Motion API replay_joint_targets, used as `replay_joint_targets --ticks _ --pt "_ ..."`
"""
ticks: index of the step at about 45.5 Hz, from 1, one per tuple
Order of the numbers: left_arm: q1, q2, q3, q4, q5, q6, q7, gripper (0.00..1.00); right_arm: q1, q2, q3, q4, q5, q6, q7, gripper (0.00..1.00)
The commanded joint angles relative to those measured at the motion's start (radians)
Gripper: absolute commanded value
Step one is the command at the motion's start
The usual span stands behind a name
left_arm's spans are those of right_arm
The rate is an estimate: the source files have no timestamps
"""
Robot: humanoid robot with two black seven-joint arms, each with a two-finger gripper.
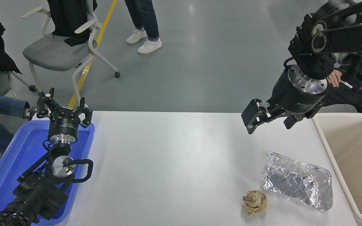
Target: Pick up foil plate and place in dustbin
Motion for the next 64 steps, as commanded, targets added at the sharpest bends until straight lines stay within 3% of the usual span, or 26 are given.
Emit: replay_joint_targets --ticks 1,10,26,32,47,64 --pt "0.0 0.0 0.0 0.0 0.0 0.0 0.0 0.99 -0.092 -0.001 0.004 -0.025 -0.022 -0.071 0.002 1.0" --pt "0.0 0.0 0.0 0.0 0.0 0.0 -0.001 0.99 -0.189 -0.062 -0.017 -0.027 -0.096 -0.143 0.002 1.0" --pt "0.0 0.0 0.0 -0.001 0.0 0.0 -0.001 0.99 -0.469 -0.48 0.014 -0.117 -0.524 -0.18 0.0 1.0" --pt "0.0 0.0 0.0 0.0 0.0 0.0 0.0 0.99 -0.652 -0.563 0.087 -0.234 -0.622 -0.218 0.002 1.0" --pt "0.0 0.0 0.0 0.0 0.0 0.0 0.0 0.99 -1.017 -0.567 0.291 -0.409 -0.63 -0.376 -0.008 1.0" --pt "0.0 0.0 0.0 0.0 0.0 0.0 0.0 0.99 -1.178 -0.533 0.435 -0.484 -0.63 -0.426 -0.009 1.0"
